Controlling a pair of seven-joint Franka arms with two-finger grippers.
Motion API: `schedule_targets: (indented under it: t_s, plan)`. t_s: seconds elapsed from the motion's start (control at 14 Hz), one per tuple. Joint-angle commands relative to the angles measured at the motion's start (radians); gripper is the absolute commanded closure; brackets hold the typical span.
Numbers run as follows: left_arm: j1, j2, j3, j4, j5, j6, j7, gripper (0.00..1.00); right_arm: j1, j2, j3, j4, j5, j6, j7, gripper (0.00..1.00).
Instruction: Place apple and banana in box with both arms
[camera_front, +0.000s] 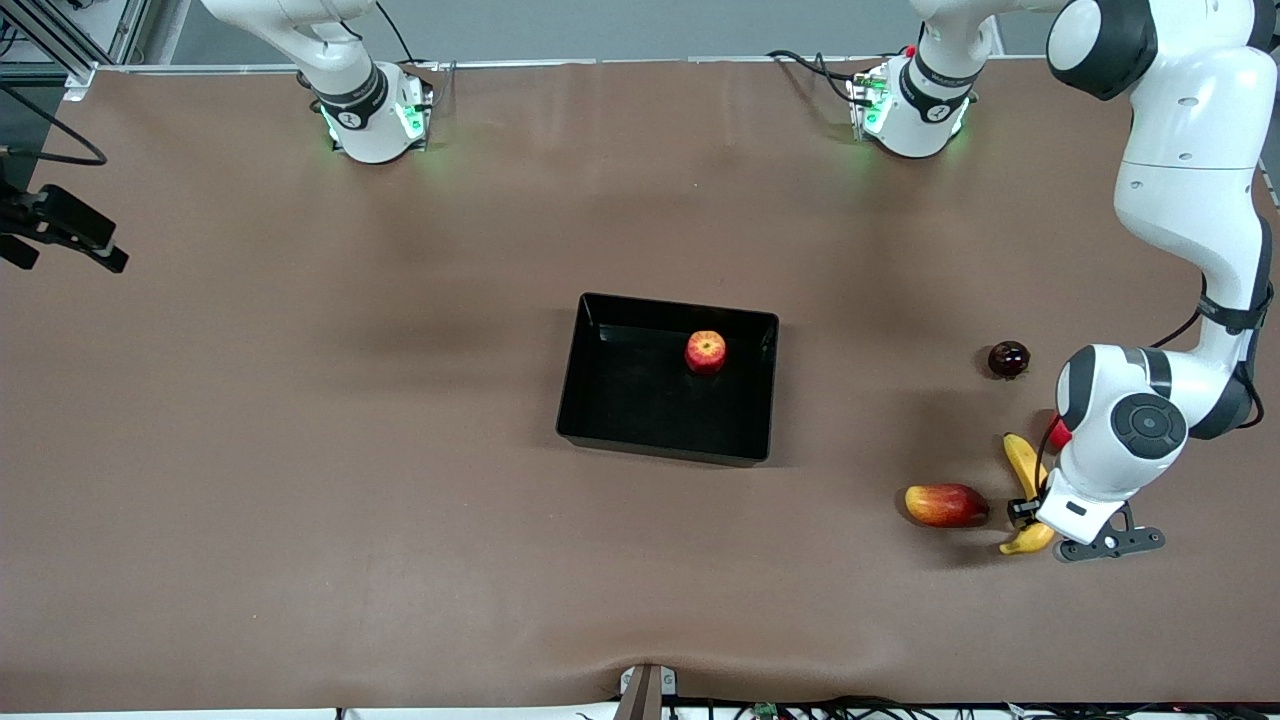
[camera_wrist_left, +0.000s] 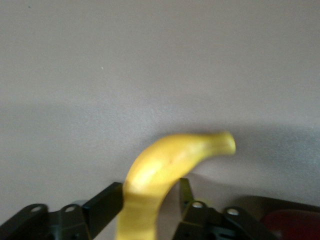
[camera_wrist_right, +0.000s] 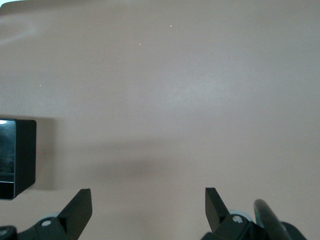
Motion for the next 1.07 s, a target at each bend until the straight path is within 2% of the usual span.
schedule_targets:
  t_s: [0.0, 0.36, 0.64, 0.86, 1.0]
  plan:
    - [-0.008, 0.02, 0.001, 0.03, 0.022, 0.013, 0.01, 1.0, -0.003, 0.015, -0.001, 0.046, -0.013, -0.02, -0.001, 0.0]
    - [-0.01, -0.026, -0.007, 0.034, 0.029, -0.019, 0.039, 1.0, -0.01, 0.016, -0.002, 0.055, -0.001, -0.02, -0.005, 0.0]
    - [0.001, -0.108, -0.094, 0.032, 0.0, -0.216, 0.068, 1.0, -0.007, 0.016, -0.001, 0.056, 0.002, -0.02, -0.024, 0.0]
    - [-0.016, -0.109, -0.116, 0.03, -0.067, -0.234, 0.029, 1.0, -0.01, 0.016, -0.001, 0.058, 0.005, -0.02, -0.038, 0.0]
    - [-0.018, -0.113, -0.12, 0.012, -0.069, -0.241, -0.002, 1.0, -0.012, 0.016, -0.002, 0.059, 0.005, -0.02, -0.038, 0.0]
